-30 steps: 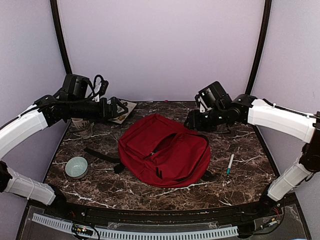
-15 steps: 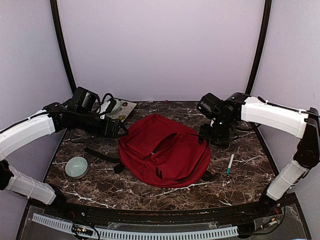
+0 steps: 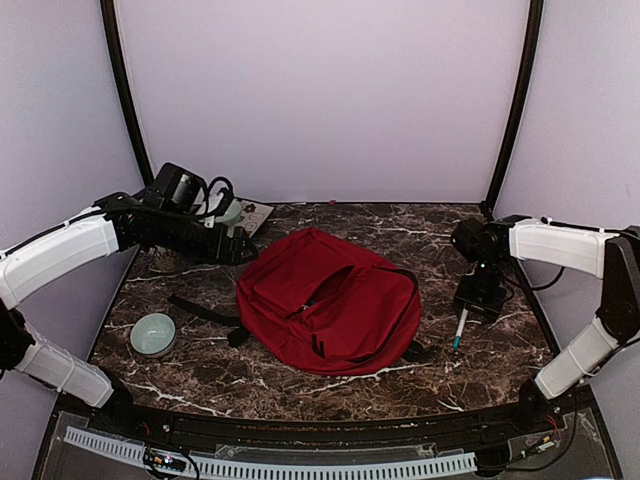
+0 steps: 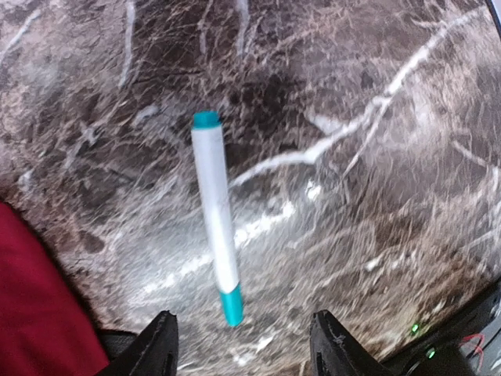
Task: Pack the student bag
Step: Pick up the pen from the corner of the board, then pass from the right arm to the left
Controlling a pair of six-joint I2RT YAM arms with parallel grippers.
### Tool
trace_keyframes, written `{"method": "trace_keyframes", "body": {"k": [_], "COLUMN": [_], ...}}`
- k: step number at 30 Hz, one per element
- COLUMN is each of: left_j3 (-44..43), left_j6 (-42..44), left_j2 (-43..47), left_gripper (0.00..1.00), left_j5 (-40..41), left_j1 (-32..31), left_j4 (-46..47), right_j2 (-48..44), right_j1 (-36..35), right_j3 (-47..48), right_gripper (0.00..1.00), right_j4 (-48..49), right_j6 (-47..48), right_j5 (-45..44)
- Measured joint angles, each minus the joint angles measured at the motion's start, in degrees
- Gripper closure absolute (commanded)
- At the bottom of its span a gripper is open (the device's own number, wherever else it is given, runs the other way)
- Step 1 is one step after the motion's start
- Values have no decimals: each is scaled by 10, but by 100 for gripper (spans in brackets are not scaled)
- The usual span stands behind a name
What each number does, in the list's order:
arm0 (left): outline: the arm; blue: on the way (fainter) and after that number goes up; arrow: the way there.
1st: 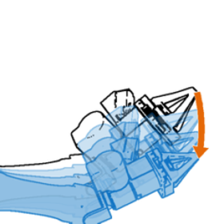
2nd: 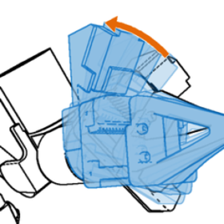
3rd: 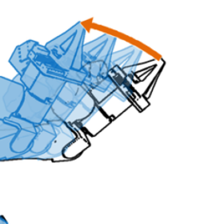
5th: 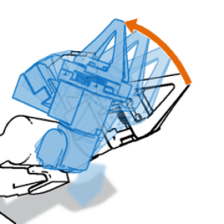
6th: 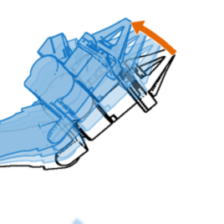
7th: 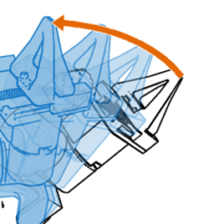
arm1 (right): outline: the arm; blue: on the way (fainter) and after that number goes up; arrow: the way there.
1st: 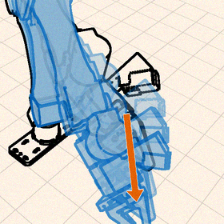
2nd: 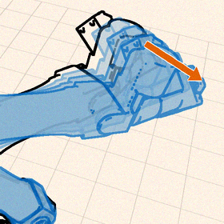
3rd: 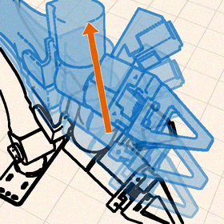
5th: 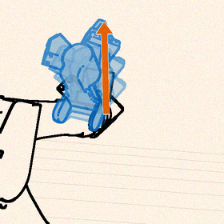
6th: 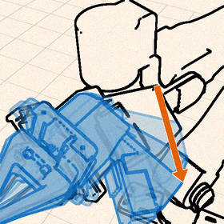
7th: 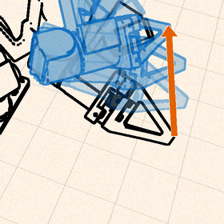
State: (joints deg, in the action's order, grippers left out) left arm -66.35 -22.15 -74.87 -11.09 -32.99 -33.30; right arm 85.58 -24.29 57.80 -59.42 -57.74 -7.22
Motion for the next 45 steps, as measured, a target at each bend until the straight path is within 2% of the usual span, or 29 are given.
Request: {"method": "trace_keyframes", "body": {"k": [10, 13, 15, 17, 19, 25, 34, 39, 45], "left_j3": [-172, -186, -186, -186, -186, -223, -198, -161, -158], "left_j6": [-30, -38, -40, -38, -29, 24, 83, 95, 77], "left_j2": [-103, -114, -114, -114, -115, -162, -157, -140, -134], "left_gripper": [9, 9, 8, 8, 8, 8, 7, 8, 7], "left_j5": [45, 42, 42, 43, 43, 40, 19, -30, -122], "left_j1": [0, 0, 0, 0, 0, 1, 1, 4, 6], "left_j4": [-53, -62, -70, -71, -71, -60, -22, 25, 90], "right_j2": [80, 106, 105, 98, 89, 56, 11, -35, -66], "right_j1": [47, 53, 56, 60, 63, 68, 66, 65, 54], "right_j3": [-27, -24, -28, -36, -46, -79, -84, -37, 71], "right_gripper": [69, 78, 84, 95, 100, 100, 100, 100, 100], "right_j4": [103, 118, 119, 123, 132, 167, 173, 172, 184], "right_j6": [113, 134, 143, 150, 155, 146, 155, 182, 236], "right_j5": [56, 71, 72, 72, 75, 83, 106, 102, 100]}}
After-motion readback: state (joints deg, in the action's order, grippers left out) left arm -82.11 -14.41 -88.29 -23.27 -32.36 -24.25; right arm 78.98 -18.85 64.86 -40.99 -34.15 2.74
